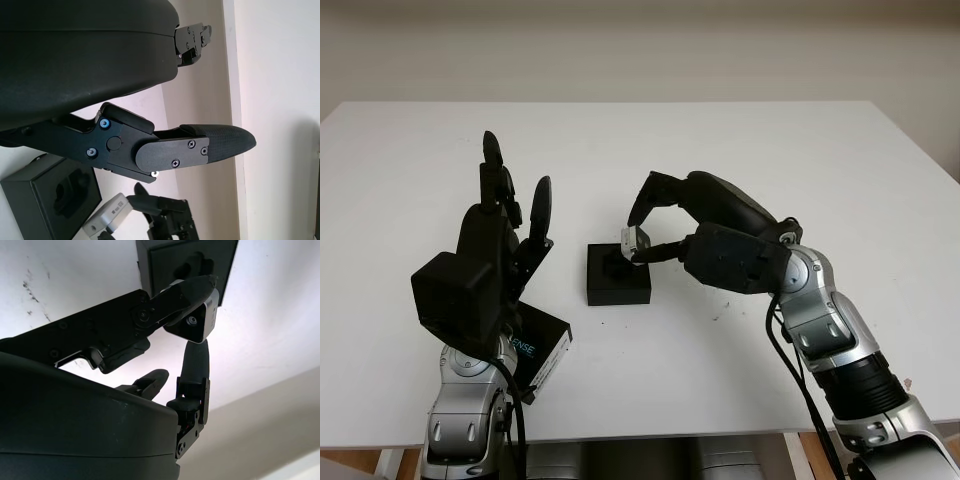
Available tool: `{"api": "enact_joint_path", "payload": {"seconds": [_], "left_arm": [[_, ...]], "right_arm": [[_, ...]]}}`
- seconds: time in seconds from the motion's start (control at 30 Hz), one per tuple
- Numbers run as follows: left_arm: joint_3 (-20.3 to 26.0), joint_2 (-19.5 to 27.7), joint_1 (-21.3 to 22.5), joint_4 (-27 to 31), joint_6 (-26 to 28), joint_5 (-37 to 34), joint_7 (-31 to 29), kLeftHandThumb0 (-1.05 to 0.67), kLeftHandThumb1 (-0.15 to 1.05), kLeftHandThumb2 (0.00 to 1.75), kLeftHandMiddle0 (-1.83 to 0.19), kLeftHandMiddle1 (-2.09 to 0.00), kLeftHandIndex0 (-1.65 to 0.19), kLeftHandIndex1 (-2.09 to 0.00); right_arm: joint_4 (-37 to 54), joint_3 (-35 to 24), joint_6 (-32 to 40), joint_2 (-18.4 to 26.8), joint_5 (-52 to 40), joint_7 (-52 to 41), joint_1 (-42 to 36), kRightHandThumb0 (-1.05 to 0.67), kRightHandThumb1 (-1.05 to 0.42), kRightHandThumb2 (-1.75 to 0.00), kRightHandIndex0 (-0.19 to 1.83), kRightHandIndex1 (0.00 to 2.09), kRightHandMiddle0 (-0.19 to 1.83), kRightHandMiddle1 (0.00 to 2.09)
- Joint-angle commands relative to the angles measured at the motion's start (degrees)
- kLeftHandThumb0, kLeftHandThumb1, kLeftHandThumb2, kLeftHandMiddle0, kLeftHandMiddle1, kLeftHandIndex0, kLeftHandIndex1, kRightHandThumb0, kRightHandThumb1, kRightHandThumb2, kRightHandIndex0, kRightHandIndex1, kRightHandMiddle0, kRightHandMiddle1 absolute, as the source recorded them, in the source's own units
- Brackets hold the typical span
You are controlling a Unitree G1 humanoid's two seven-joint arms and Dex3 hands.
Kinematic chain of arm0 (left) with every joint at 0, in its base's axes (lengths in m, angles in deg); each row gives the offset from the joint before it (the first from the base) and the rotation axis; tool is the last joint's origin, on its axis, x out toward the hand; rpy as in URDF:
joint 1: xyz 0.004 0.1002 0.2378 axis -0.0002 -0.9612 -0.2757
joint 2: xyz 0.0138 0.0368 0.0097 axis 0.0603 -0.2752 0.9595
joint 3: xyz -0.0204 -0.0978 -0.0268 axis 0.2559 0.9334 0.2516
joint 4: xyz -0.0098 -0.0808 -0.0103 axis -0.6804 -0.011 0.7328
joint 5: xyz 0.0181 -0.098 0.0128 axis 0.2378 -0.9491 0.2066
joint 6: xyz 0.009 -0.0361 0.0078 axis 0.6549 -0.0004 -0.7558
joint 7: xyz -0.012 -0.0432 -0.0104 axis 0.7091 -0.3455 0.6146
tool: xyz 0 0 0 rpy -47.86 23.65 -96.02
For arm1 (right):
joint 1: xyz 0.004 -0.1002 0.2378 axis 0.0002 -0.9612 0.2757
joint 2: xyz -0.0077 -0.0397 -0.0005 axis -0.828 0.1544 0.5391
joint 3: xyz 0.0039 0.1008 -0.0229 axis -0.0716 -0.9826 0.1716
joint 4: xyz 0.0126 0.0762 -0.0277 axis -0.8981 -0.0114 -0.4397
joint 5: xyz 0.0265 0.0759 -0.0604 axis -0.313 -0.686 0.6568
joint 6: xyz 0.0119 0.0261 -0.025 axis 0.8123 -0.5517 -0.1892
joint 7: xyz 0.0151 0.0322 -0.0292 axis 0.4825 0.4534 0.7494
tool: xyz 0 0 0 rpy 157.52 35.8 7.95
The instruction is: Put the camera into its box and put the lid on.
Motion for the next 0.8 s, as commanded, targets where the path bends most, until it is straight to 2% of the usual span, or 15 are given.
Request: {"api": "enact_joint_path", "payload": {"seconds": [0.0,0.3,0.77], "left_arm": [[0.0,-0.1,1.1,0.0,-0.9,0.1,0.3,-0.76,1.05,0.52,0.19,0.0,0.19,0.0],[0.0,-0.3,1.2,-0.2,-0.9,-0.1,0.5,-0.76,1.05,0.52,0.19,0.0,0.19,0.0],[-0.2,-0.6,1.0,-0.4,-1.4,0.0,1.2,-0.77,1.05,0.51,0.19,0.0,0.19,0.0]], "right_arm": [[-1.0,0.0,-1.0,-0.4,-0.2,0.5,1.9,-0.43,-1.02,-0.05,0.52,0.22,0.46,1.72],[-5.4,0.3,-3.0,-0.7,-0.3,1.5,3.3,-0.43,-1.01,-0.05,0.53,0.2,0.47,1.74],[-6.9,0.3,-4.6,-0.8,-0.7,1.2,3.9,-0.44,-1.01,-0.05,0.54,0.17,0.46,1.74]]}}
